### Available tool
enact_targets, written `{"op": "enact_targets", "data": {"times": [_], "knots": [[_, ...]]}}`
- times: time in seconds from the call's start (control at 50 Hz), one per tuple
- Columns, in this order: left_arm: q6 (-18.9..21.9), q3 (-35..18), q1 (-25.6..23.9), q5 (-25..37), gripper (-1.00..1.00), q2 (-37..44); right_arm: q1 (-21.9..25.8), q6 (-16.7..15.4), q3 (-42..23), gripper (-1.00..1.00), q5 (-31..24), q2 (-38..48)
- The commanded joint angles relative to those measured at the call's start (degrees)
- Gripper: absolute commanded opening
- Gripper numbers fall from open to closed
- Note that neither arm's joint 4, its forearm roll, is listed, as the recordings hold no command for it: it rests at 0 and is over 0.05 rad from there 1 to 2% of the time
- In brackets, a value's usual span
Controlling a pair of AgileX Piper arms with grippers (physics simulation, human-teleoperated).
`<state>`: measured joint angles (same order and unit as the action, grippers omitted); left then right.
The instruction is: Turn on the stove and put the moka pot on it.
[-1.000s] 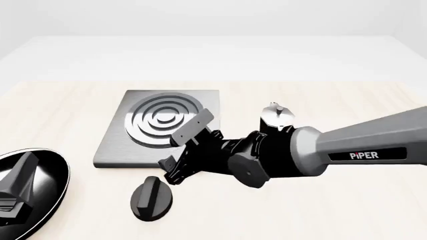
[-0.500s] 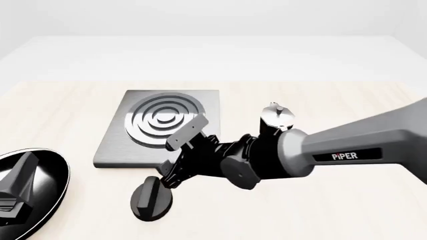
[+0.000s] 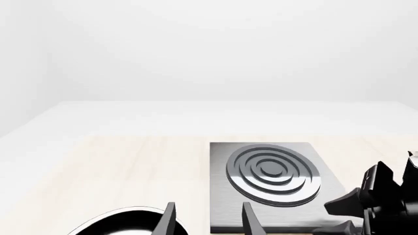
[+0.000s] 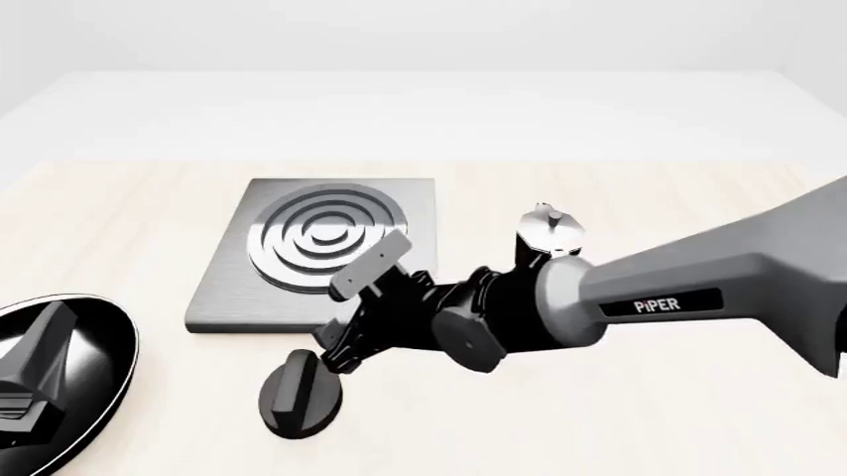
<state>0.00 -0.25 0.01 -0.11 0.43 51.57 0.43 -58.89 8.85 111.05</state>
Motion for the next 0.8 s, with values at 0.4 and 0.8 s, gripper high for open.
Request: {"op": "enact_targets", "data": {"times": [0.4,0.8], "knots": [[0.0,0.0,0.0,0.0,1.0,0.0,1.7,-0.5,-3.0,1.0,-1.2,1.8],[0.0,0.0,0.0,0.0,1.0,0.0,2.9,-1.6,-4.8,1.0,-1.9,3.0]]}}
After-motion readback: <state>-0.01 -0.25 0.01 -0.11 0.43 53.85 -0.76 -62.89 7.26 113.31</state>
